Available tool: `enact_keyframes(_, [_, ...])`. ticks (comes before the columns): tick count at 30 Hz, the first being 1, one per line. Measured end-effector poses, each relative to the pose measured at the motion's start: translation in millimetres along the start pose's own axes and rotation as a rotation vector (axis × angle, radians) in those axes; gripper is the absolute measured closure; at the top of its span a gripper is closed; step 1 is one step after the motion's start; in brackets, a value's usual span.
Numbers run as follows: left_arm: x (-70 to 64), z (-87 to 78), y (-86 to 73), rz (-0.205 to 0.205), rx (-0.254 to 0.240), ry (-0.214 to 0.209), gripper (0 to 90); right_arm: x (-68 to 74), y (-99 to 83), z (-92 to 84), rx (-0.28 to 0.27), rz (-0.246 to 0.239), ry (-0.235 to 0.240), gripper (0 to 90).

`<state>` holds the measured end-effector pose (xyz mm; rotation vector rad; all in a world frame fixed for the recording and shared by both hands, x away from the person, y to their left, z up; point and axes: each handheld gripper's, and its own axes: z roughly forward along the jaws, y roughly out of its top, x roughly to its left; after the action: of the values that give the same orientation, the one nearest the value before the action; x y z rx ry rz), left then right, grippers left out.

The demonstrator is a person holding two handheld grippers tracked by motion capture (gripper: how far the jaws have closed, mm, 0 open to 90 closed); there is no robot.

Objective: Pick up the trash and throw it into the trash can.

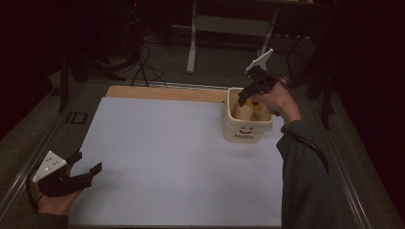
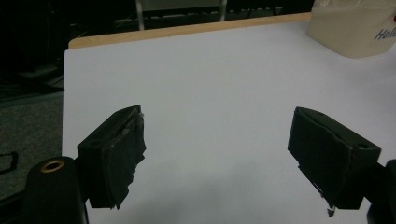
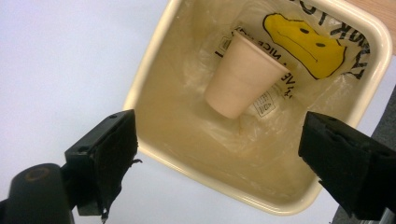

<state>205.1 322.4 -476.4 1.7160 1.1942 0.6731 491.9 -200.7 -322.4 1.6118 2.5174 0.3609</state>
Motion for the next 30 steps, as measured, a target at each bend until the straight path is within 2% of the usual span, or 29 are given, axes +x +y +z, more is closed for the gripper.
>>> enact_keyframes(12, [-0.4, 0.5, 0.1, 0.002, 0.005, 0.001, 18.8, -7.3, -12.8, -6.4, -0.065, -0.033, 0.018, 12.4])
enact_keyframes(17, [-0.9, 0.0, 0.6, 0.004, 0.001, 0.003, 18.9, -11.2, -23.7, -10.2, -0.120, -0.049, 0.030, 13.0])
enact_keyframes(20, [-0.8, 0.4, 0.0, 0.001, 0.000, 0.000, 19.0, -15.0, -31.7, -11.8, -0.163, -0.051, 0.054, 13.2])
enact_keyframes(25, [-0.5, -0.2, -0.1, -0.004, -0.003, 0.001, 19.0, -17.8, -48.1, -13.2, -0.227, -0.080, 0.056, 13.1])
enact_keyframes(30, [-0.7, -0.1, -0.2, -0.005, -0.002, 0.001, 19.0, -20.5, -61.2, -11.8, -0.272, -0.069, 0.075, 13.0])
